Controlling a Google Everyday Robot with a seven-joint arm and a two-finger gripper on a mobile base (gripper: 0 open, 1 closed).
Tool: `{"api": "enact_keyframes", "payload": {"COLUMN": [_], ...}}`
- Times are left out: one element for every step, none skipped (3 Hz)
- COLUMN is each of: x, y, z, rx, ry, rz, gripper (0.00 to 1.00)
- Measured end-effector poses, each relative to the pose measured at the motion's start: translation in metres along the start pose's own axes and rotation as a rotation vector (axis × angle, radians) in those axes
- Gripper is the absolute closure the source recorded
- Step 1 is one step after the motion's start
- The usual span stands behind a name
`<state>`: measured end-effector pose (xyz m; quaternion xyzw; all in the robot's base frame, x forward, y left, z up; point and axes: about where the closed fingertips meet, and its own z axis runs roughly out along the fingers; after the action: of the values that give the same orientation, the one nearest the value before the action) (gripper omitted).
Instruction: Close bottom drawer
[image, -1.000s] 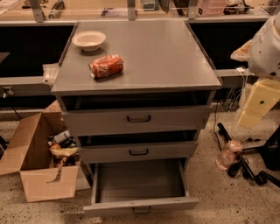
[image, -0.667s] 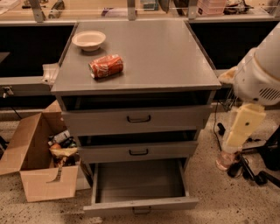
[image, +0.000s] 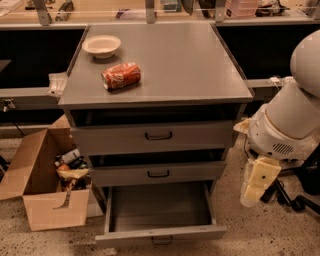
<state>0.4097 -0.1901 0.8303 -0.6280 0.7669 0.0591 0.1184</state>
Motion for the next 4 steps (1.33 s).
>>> {"api": "enact_keyframes", "payload": {"x": [0.013,0.052,0.066,0.070], "y": [-0.001,0.008,0.013,0.024], "z": [0.037,0.177,0.254,0.280], "rx": [-0.024,-0.149,-0.239,-0.295], "ry": [-0.024,-0.126,-0.198,-0.211], "rz": [0.012,0.055,0.088,0.105], "gripper": [0.00,0.00,0.00,0.00]}}
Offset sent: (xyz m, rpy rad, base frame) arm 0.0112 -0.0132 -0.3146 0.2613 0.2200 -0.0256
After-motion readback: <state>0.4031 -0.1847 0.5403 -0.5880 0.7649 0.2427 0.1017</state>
